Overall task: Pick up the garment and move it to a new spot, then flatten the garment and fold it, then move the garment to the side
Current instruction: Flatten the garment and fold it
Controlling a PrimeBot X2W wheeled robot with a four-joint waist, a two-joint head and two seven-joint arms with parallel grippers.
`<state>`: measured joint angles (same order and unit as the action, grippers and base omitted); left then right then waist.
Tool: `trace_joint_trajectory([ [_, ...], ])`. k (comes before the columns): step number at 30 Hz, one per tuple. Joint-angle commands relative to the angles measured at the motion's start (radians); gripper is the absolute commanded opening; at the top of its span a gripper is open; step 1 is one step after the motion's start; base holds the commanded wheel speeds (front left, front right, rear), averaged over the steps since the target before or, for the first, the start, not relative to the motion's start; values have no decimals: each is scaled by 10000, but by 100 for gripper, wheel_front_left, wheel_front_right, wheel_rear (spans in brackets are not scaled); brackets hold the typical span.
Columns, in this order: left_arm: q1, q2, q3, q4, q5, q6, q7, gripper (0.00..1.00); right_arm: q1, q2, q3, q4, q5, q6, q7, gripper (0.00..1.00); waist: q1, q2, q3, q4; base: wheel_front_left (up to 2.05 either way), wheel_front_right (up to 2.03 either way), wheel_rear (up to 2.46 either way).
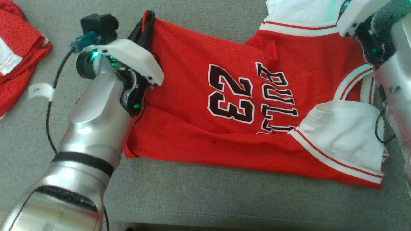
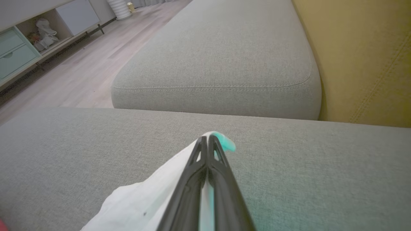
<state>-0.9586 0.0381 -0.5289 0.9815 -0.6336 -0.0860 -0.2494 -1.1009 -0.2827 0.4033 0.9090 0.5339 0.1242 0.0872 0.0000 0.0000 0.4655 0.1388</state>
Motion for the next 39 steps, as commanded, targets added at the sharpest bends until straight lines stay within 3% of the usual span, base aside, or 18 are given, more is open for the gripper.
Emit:
trace_joint_trajectory([
  [1, 72, 470, 349, -345, 63, 74, -120, 0, 282, -74, 156, -462, 175, 65, -170, 0, 0, 0, -104, -82, 0, 0, 0],
  [9, 1039, 899, 746, -1031, 123, 38, -122, 0, 1975, -1136, 703, -2700, 1526, 65, -851, 0, 0, 0, -626, -362, 0, 0, 0],
  [18, 2056, 1502, 824, -1977, 4, 24, -115, 0, 4526, -2045, -94, -5561, 1904, 65, -1019, 0, 0, 0, -1076, -760, 0, 0, 0],
  [26, 3420, 2071, 731, -3618, -17, 184, -7, 0, 7118, -1464, -1567, -7488, 1663, 65, -494, 0, 0, 0, -1344, -1002, 0, 0, 0],
  [28, 4101, 2294, 741, -4226, -82, 260, -8, 9, 8094, -997, -2064, -8001, 1537, 65, -346, 0, 0, 0, -1376, -1070, 0, 0, 0],
  [31, 4756, 2466, 814, -4804, -139, 366, -33, 11, 8936, -520, -2391, -8393, 1337, 65, -245, 0, 0, 0, -1451, -1157, 0, 0, 0],
  [33, 5160, 2568, 903, -5189, -149, 472, -56, 2, 9372, -243, -2558, -8545, 1183, 65, -180, 0, 0, 0, -1485, -1202, 0, 0, 0],
  [39, 6033, 2785, 989, -5721, -78, 608, -90, 0, 10199, 330, -2890, -8758, 924, 65, -103, 0, 0, 0, -1617, -1275, 0, 0, 0],
])
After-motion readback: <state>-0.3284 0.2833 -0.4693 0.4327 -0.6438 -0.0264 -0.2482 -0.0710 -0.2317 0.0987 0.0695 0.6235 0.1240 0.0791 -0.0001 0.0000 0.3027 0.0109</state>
